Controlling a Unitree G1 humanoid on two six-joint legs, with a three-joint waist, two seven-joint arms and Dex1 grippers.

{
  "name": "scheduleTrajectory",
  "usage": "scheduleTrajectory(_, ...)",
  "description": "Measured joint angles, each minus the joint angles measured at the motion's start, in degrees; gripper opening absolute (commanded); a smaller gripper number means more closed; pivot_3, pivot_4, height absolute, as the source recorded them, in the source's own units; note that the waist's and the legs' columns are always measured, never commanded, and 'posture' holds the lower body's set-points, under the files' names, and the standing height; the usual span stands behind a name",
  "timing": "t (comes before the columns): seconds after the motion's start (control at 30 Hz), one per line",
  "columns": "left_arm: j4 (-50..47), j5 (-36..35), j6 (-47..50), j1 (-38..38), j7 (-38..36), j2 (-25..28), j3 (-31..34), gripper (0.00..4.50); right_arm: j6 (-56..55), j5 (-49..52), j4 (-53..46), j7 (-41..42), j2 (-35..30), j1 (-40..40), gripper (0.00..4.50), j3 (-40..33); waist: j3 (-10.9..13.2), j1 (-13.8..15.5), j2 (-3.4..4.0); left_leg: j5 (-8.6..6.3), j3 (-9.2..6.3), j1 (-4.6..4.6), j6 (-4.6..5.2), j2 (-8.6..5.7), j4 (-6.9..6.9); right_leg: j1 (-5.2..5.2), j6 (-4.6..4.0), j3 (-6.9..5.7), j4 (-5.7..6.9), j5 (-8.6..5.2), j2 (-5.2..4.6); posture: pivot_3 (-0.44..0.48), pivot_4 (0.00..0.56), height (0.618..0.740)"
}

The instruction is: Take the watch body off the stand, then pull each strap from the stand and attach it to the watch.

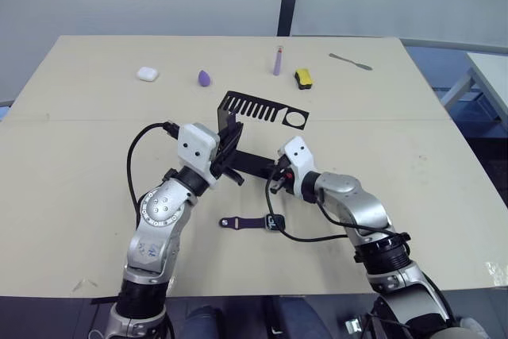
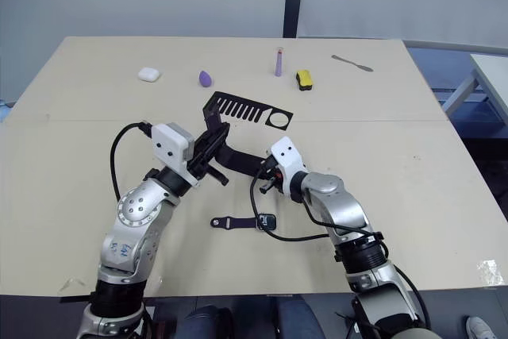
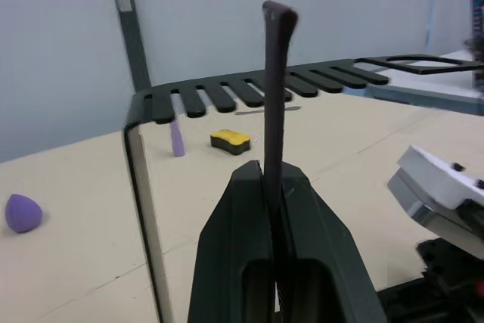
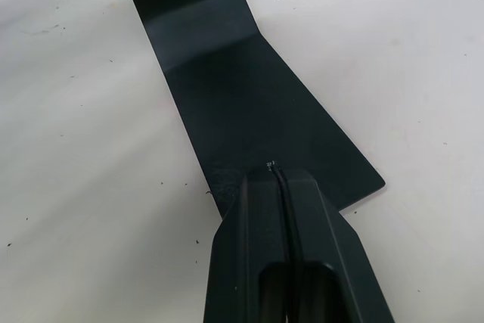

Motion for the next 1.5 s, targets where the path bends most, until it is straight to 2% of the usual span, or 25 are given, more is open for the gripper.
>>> scheduleTrajectory(0.1,-0.54,-9.76,7.7,-0.95,-6.26,3.61,2.19,0.04,-0.5,1.04,-2.83,0.61,-0.85,2.59,0.0,-0.51,0.01,-0.02,0.01,0.0,-0.01,-0.02,0.0,0.0,-0.01,-0.01,0.0,-0.01,-0.02,0.0,0.0,0.0,0.15,0.74)
scheduleTrajectory(0.23,1.87,-29.12,24.55,-6.2,-18.78,13.24,5.75,0.04,-2.2,3.95,-11.13,4.25,-6.09,9.53,0.0,-2.88,0.1,0.29,0.09,0.0,-0.12,-0.14,0.0,-0.02,0.02,-0.07,0.01,-0.08,-0.07,0.0,-0.01,0.0,0.15,0.74)
scheduleTrajectory(0.33,3.9,-35.92,30.96,-9.95,-27.29,18.11,5.13,0.0,0.67,11.52,-20.5,7.75,-10.26,14.25,0.86,-9.23,0.12,0.2,0.12,-0.01,-0.12,-0.1,-0.01,-0.04,-0.02,0.02,0.02,-0.08,-0.15,0.01,-0.03,0.0,0.15,0.74)
scheduleTrajectory(0.43,7.0,-35.85,32.29,-12.48,-33.14,20.02,1.01,0.0,8.21,25.73,-31.6,10.52,-14.71,21.63,2.35,-18.43,0.13,0.36,0.14,0.01,-0.15,-0.08,-0.03,-0.02,-0.1,0.01,0.0,-0.08,-0.15,-0.01,0.02,0.0,0.15,0.74)
scheduleTrajectory(0.57,11.35,-34.86,32.05,-15.2,-36.75,18.26,-3.25,0.0,15.84,47.04,-39.58,7.95,-17.31,24.73,4.4,-28.06,0.14,-0.06,0.14,0.02,-0.17,-0.06,-0.04,-0.02,-0.04,0.06,0.01,-0.04,-0.1,0.0,0.03,0.0,0.15,0.74)
scheduleTrajectory(0.63,12.83,-33.88,31.03,-16.71,-37.96,16.4,-5.18,0.0,17.59,58.61,-41.2,2.25,-18.23,24.16,4.46,-30.26,0.14,-0.13,0.14,0.02,-0.19,-0.06,-0.04,-0.02,-0.08,0.05,0.0,-0.03,-0.13,0.0,0.06,0.0,0.15,0.74)
scheduleTrajectory(0.73,15.17,-33.08,29.99,-17.9,-38.58,13.72,-6.34,0.0,17.42,69.69,-41.59,-7.53,-18.53,22.48,4.46,-30.05,0.14,-0.11,0.13,0.02,-0.19,-0.12,-0.04,-0.02,-0.1,0.0,0.01,-0.01,-0.18,0.0,0.06,0.0,0.15,0.74)
scheduleTrajectory(0.87,17.82,-31.59,28.62,-20.12,-38.46,9.9,-7.4,0.0,15.09,79.88,-41.5,-19.15,-18.54,20.55,4.46,-26.28,0.15,0.11,0.12,0.01,-0.21,-0.17,-0.02,-0.04,-0.05,0.0,0.04,0.0,-0.25,0.02,0.04,0.0,0.15,0.74)
scheduleTrajectory(0.97,18.57,-31.1,27.99,-20.85,-38.43,8.1,-7.58,0.0,12.95,81.65,-41.47,-24.57,-18.5,19.45,4.46,-23.94,0.15,0.07,0.12,0.02,-0.21,-0.18,-0.01,-0.03,-0.07,-0.01,0.06,0.01,-0.25,0.02,0.05,0.0,0.15,0.74)
scheduleTrajectory(1.0,18.62,-31.1,27.97,-21.03,-38.43,7.9,-7.6,0.0,12.53,81.78,-41.47,-25.29,-18.45,19.41,4.08,-23.58,0.15,0.07,0.12,0.02,-0.21,-0.17,-0.02,-0.03,-0.08,-0.01,0.06,0.01,-0.25,0.02,0.06,0.0,0.15,0.74)
scheduleTrajectory(1.07,18.82,-31.11,27.95,-21.23,-38.43,7.52,-7.55,0.0,11.02,81.91,-41.46,-27.19,-18.33,19.44,3.69,-23.02,0.15,0.07,0.12,0.02,-0.21,-0.18,-0.02,-0.02,-0.09,-0.01,0.06,0.01,-0.25,0.02,0.06,0.0,0.15,0.74)
scheduleTrajectory(1.1,18.91,-31.1,27.95,-21.23,-38.44,7.4,-7.55,0.0,10.63,81.89,-41.47,-27.44,-18.31,19.43,3.23,-22.79,0.15,0.09,0.12,0.02,-0.21,-0.18,-0.02,-0.02,-0.08,-0.01,0.06,0.01,-0.25,0.02,0.06,0.0,0.15,0.74)
scheduleTrajectory(1.13,18.96,-31.1,27.95,-21.23,-38.44,7.36,-7.55,0.0,10.07,81.88,-41.47,-27.66,-18.31,19.44,2.99,-22.28,0.15,0.09,0.12,0.02,-0.21,-0.18,-0.02,-0.02,-0.08,-0.01,0.06,0.01,-0.25,0.02,0.06,0.0,0.15,0.74)
scheduleTrajectory(1.5,19.38,-31.05,27.96,-21.23,-38.46,7.13,-7.55,0.0,8.52,79.64,-41.47,-27.78,-18.82,19.14,2.99,-19.29,0.15,0.17,0.12,0.02,-0.22,-0.17,-0.02,-0.02,-0.08,-0.01,0.06,0.0,-0.25,0.02,0.05,0.0,0.15,0.74)
